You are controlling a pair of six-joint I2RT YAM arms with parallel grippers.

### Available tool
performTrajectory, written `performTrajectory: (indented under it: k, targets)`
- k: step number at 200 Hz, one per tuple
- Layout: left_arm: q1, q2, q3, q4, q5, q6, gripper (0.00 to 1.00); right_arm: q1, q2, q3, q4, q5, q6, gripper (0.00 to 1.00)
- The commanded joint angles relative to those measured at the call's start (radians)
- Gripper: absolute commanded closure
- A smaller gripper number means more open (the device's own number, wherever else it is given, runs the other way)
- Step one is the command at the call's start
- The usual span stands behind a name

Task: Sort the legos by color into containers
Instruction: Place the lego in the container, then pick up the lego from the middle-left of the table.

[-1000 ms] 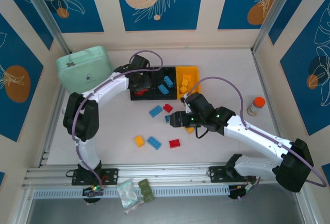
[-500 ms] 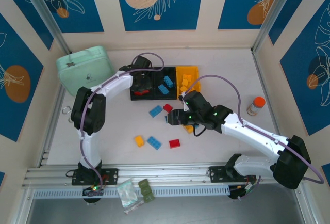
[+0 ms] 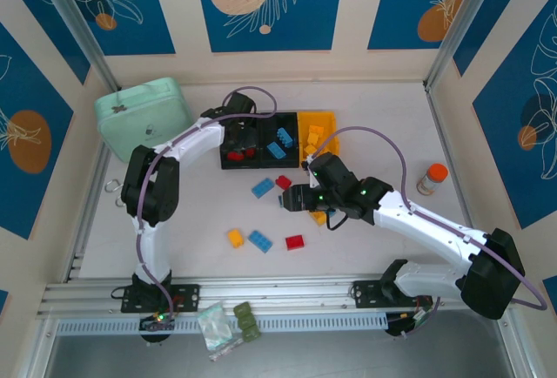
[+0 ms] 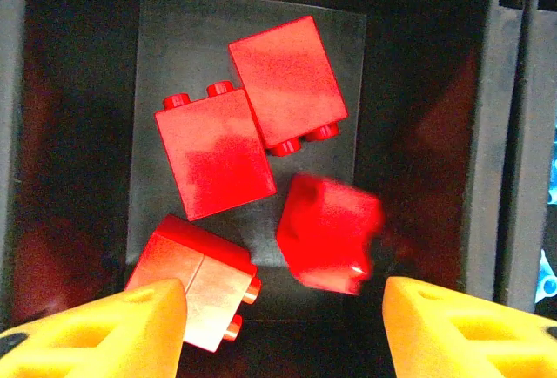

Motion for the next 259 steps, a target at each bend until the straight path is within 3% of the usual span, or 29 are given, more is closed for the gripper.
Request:
performTrajectory:
  k: [1,117,189,230,259]
  targets:
    - [0.007,-0.055,-0.012,-0.004,0.019,-0.002,0.41,0.011,-0.002,0.018,0.006,0.007,0.000,0.32]
    - [-0.050,-0.467,-0.402,-0.033,0.176,0.037,0.40,0.018,-0.061,0.003,-0.060,-0.001,-0.036,0.32]
    - [-0.174,-0.700,-0.702,-0.078,0.175,-0.174,0.36,0.060,-0.118,-0.051,-0.077,-0.032,-0.092,0.31]
    - [-0.292,-0.763,-0.825,-0.091,0.156,-0.329,0.33,0.090,-0.145,-0.083,-0.086,-0.015,-0.061,0.31]
    - [-0.326,-0.764,-0.883,-0.068,0.158,-0.368,0.31,0.092,-0.150,-0.094,-0.092,-0.015,-0.053,0.31]
